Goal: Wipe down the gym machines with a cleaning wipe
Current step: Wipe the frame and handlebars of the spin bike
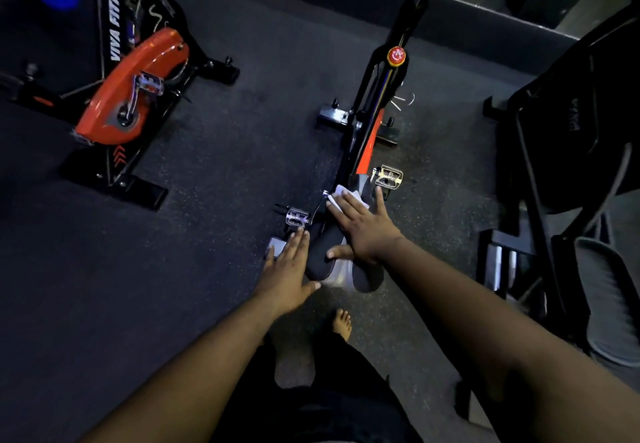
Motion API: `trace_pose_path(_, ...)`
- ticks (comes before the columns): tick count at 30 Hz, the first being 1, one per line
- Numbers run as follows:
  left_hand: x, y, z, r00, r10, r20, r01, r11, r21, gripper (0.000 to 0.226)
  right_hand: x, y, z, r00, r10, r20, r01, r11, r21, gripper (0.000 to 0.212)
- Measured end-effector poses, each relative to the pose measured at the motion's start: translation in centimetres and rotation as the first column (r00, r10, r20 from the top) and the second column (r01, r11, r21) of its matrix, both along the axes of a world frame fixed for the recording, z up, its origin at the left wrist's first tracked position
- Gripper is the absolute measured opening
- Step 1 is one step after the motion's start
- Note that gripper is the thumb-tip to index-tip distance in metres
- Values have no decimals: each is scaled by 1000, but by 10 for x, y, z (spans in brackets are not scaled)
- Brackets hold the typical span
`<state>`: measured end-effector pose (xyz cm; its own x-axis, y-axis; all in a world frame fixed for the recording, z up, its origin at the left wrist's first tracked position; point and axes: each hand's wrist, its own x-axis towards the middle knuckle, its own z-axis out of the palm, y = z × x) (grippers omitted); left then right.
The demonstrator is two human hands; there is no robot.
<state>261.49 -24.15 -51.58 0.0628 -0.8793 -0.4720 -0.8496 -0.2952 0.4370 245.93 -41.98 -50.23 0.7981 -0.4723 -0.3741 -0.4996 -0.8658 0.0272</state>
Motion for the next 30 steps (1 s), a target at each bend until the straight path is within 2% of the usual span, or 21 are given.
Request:
trace_pose_path(2,-2,-13,3,999,-54,-5,54,998,18,109,-4,-25,0,999,-44,23,44,999,3,125)
trace_pose_path(4,4,-22,5,996,-47,-73,52,997,59,113,-5,-40,-2,994,-97,43,95,995,31,116)
trace_pose_path(6,13,-29,6,987,1,-159,18,993,120,123,-5,-46,-2,988,-139,69,135,988,70,99)
trace_pose_path(8,12,-38,16,971,70,-227,-41,990,132,134,-7,-45,0,961,-222,167,203,971,125,83)
trace_pose_path(9,10,-45,24,957,111,-268,-85,990,109,132,-7,-43,3,937,-261,232,230,961,152,78)
trace_pose_path(10,6,-52,31,929,173,-327,-156,985,76,122,-6,-38,7,914,-286,287,242,954,179,76)
trace_pose_path(12,-4,-71,47,810,343,-475,-364,930,51,84,-1,-27,13,885,-296,360,227,948,223,75)
trace_pose_path(13,-8,-81,53,725,417,-548,-450,889,81,72,1,-21,16,873,-295,388,215,947,237,75)
trace_pose_path(16,-11,-109,69,430,527,-733,-612,767,193,46,17,-9,29,815,-330,477,206,934,293,75)
trace_pose_path(18,-6,-121,79,316,529,-788,-631,737,242,41,29,-5,35,772,-374,514,201,910,362,77)
trace_pose_path(22,21,-139,94,273,488,-829,-611,754,242,64,58,-11,42,631,-516,579,172,821,544,87)
trace_pose_path(23,30,-141,98,247,484,-839,-609,751,254,62,65,-12,44,611,-541,579,163,801,576,89)
trace_pose_path(26,71,-148,105,211,437,-874,-584,774,246,32,96,-10,56,535,-593,602,143,765,628,89)
trace_pose_path(28,105,-153,110,240,406,-882,-565,797,213,19,120,-5,63,406,-681,610,145,707,692,85)
trace_pose_path(30,143,-157,114,265,377,-888,-550,815,182,15,153,0,72,219,-769,601,168,636,753,80)
